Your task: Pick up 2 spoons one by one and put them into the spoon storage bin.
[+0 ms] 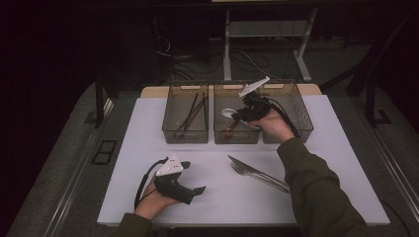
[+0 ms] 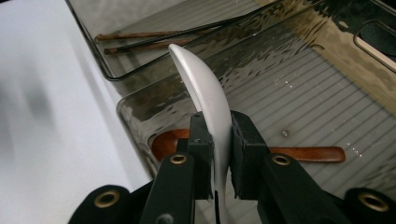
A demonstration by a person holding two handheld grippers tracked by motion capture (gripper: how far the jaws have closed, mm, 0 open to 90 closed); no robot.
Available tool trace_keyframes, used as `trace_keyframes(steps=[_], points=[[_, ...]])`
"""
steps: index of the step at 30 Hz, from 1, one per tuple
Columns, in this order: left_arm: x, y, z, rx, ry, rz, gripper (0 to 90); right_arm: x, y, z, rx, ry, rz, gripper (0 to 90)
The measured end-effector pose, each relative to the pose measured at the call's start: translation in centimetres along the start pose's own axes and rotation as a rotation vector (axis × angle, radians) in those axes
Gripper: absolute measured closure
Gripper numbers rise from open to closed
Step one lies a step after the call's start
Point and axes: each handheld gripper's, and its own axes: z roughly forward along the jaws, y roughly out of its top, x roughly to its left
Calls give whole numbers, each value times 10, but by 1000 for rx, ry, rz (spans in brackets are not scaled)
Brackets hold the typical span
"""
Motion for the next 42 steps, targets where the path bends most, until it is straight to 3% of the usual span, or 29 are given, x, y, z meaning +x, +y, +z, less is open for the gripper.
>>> trace_keyframes(steps=[6, 11, 21, 31, 42], points=[[0, 0, -1, -3, 0, 4, 0, 0, -4, 14, 53, 16, -19, 774], [0, 0, -1, 2, 1, 4, 0, 4, -4, 10, 23, 16, -10, 578], [-1, 0, -1, 2, 1, 0, 0, 8, -15, -17, -42, 34, 28, 512], [-1, -1, -1, 2, 5, -2, 0, 11, -37, -47, -96, 47, 52, 467], [-1, 0, -1, 7, 7, 2, 0, 21, -71, -72, -116, 46, 82, 441]])
